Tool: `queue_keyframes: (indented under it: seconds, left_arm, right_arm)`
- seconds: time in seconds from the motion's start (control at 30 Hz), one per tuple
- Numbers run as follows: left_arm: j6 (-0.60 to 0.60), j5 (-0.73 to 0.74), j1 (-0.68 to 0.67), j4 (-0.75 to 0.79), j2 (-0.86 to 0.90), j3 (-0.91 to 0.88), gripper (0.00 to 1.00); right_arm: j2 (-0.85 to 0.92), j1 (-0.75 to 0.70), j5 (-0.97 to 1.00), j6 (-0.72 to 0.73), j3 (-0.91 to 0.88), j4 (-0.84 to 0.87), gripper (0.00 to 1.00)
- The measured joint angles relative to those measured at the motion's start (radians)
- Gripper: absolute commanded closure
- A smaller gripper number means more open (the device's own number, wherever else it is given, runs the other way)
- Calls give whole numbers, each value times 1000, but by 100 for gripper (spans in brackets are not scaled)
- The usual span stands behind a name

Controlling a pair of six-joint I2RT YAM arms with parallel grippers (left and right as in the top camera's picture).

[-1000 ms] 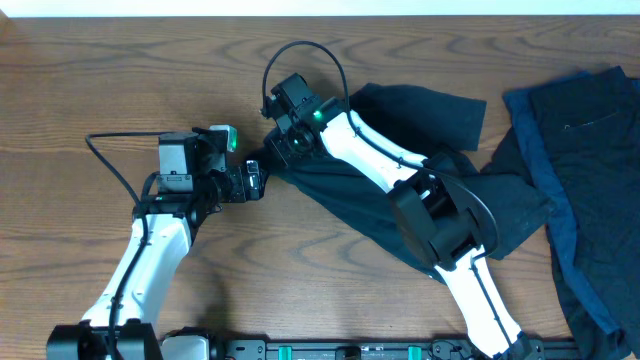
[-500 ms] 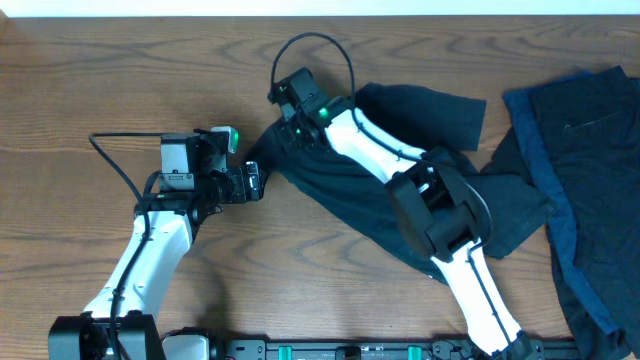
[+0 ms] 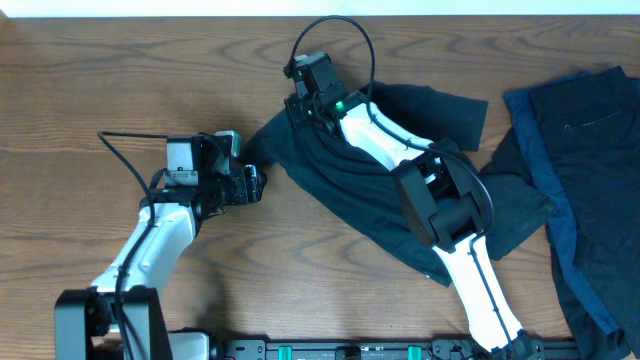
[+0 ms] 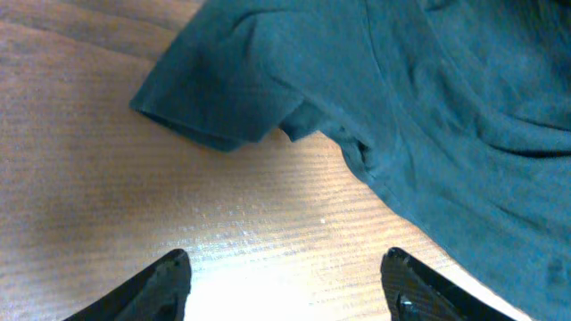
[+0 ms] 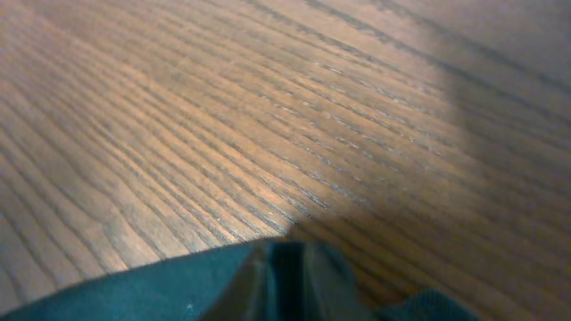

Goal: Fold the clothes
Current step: 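Pull the T-shirt apart with both grippers, right gripper releasing and moving up-right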

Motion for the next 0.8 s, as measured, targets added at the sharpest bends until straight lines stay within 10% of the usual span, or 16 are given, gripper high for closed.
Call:
queue_keyframes:
  seconds: [0.4, 0.57, 0.8]
  left_arm:
    - [0, -3, -3, 132, 21, 0, 59]
    - [2, -75, -39, 247, 115, 1, 80]
    - [2, -150, -74, 451, 243, 2, 81]
  right_arm:
    - [-166, -18, 6, -8, 1, -307, 46]
    - [-263, -43, 5, -9, 5, -407, 45]
    - [-274, -66, 8, -9, 8, -511, 46]
